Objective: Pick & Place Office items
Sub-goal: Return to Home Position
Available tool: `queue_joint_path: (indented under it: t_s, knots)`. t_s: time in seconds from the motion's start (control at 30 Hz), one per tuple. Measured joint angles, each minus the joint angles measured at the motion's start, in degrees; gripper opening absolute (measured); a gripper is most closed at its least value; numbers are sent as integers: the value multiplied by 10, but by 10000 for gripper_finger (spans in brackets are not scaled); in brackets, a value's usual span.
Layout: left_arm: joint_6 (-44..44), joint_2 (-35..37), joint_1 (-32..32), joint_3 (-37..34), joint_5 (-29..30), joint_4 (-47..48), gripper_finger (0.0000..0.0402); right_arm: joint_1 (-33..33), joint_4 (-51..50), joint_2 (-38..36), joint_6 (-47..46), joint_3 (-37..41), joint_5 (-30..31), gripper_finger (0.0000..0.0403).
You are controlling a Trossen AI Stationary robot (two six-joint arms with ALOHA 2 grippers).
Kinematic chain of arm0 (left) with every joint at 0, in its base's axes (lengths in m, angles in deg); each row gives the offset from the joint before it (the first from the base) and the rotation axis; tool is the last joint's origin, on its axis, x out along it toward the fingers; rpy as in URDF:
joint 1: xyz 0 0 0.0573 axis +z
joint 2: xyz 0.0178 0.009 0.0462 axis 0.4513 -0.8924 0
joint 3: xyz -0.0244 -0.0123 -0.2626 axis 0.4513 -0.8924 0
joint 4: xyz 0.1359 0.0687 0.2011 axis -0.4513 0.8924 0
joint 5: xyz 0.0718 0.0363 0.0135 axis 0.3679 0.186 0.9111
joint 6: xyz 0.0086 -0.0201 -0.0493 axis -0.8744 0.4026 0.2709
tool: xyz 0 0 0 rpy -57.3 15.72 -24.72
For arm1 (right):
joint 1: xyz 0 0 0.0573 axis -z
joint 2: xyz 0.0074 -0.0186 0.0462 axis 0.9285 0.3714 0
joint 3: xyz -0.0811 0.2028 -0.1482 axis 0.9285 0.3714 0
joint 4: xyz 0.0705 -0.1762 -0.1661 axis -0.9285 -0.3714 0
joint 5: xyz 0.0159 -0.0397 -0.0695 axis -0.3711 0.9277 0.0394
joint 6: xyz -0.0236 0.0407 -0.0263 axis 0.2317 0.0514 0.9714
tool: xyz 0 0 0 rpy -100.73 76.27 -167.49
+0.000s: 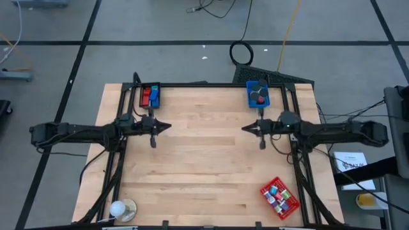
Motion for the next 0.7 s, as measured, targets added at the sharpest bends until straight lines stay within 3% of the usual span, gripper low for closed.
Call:
queue_joint_path:
  t_s: [0.23, 0.37, 0.7]
  knots:
    - [-3, 75, 27, 0, -1, 41, 19, 54, -75, -190, -1, 67, 1, 0]
    - [6, 122, 45, 0, -1, 77, 6, 83, -158, -284, -1, 75, 1, 0]
    - [8, 240, 78, 0, -1, 161, 17, 124, -282, -424, -2, 90, 4, 0]
